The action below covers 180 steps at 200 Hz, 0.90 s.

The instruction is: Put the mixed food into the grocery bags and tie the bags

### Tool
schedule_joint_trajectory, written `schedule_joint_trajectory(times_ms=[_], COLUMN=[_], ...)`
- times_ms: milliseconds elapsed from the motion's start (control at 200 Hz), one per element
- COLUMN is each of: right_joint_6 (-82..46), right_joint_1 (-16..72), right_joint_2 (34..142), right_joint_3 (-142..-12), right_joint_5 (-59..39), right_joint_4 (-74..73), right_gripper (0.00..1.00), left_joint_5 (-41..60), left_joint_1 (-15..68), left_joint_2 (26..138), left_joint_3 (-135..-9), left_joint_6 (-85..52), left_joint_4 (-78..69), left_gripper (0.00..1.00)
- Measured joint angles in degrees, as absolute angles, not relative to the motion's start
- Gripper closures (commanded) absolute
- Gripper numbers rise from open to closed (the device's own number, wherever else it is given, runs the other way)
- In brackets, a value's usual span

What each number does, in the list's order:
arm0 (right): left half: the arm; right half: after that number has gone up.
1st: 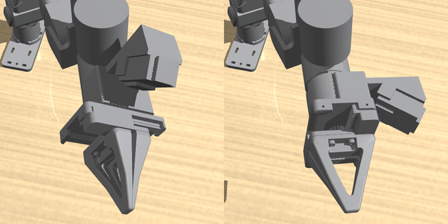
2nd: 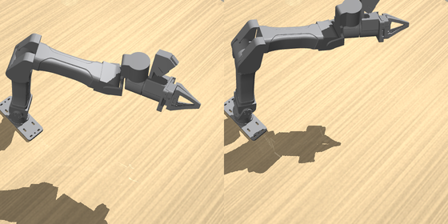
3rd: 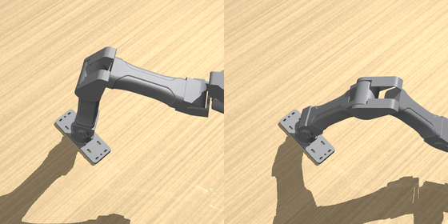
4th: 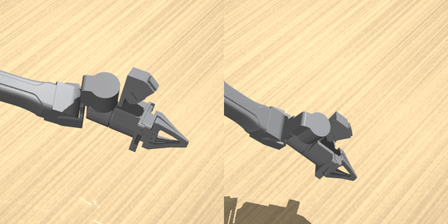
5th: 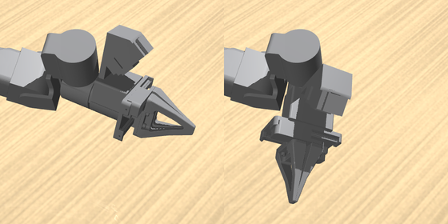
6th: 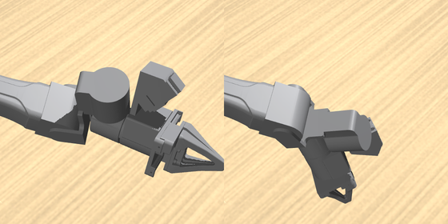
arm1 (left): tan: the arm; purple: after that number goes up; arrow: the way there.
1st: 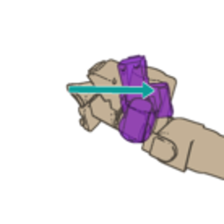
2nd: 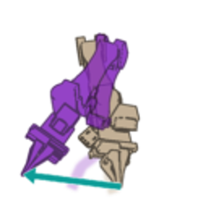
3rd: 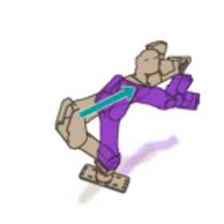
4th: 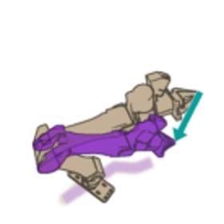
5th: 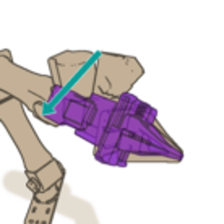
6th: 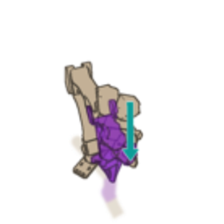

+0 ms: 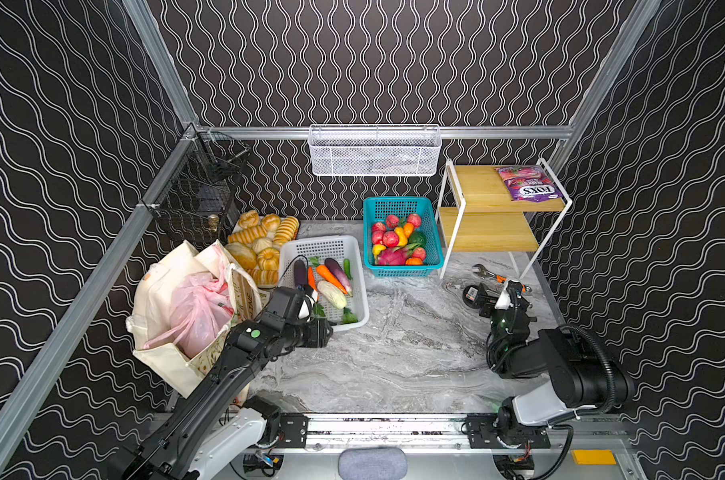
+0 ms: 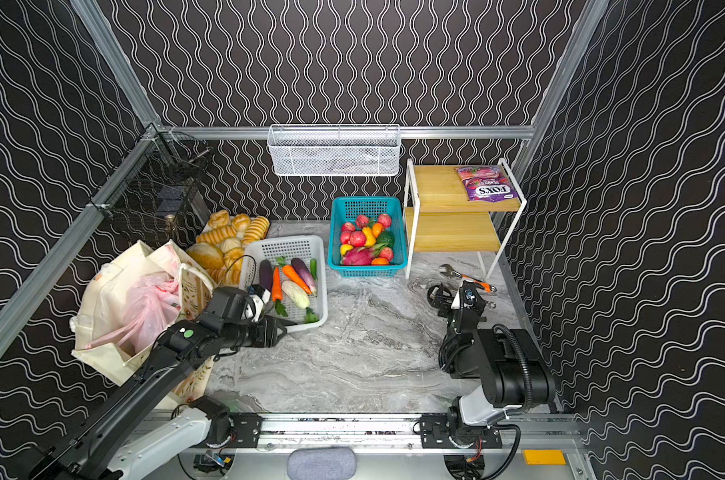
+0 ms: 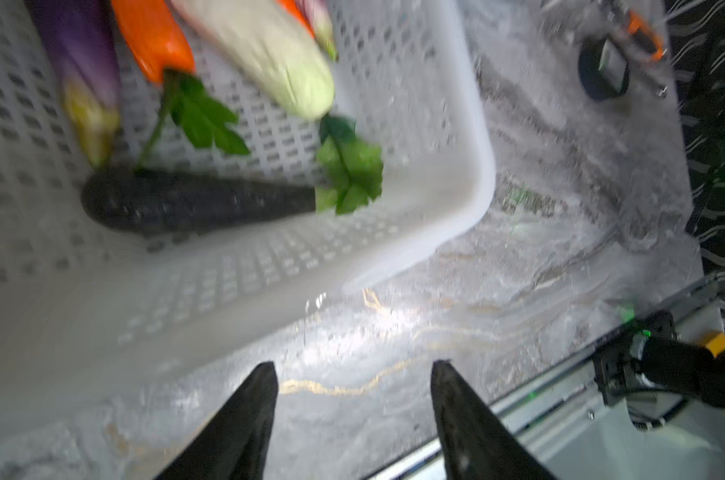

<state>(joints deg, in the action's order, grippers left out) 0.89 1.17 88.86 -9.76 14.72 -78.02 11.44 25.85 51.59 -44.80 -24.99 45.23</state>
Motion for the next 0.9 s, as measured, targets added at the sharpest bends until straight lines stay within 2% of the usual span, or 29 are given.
schedule_joint_trajectory(times_ms=[120, 295, 511, 766, 901], right_joint_6=[0.89, 0.91, 0.91, 0.89, 0.89], right_joint_1=[1.17, 1.19, 1.23, 1.39, 1.39], right_joint_2=[88.86, 88.86, 88.86, 88.86, 88.86], right_joint_3=[-9.76, -9.76, -9.76, -9.76, -9.54], right_joint_5=[14.72, 14.72, 14.74, 15.14, 15.16], right_joint_4=[-77.56, -77.41, -77.41, -77.36, -77.52], right_gripper=[0.0, 0.0, 0.0, 0.0, 0.0], left_joint_5=[11.79, 7.53, -0.67, -1.65, -2.92], left_joint_1=[26.59, 26.68, 26.33, 22.35, 21.8], left_joint_2=[54.11, 65.08, 71.72, 85.1, 85.45], left_joint_3=[-45.87, -47.07, -46.0, -51.18, -49.71], left_joint_6=[-25.76, -25.1, -21.41, -15.03, -12.71], left_joint_4=[48.12, 45.19, 28.86, 10.46, 3.46], left_gripper=[0.27, 0.23, 0.2, 0.18, 0.15])
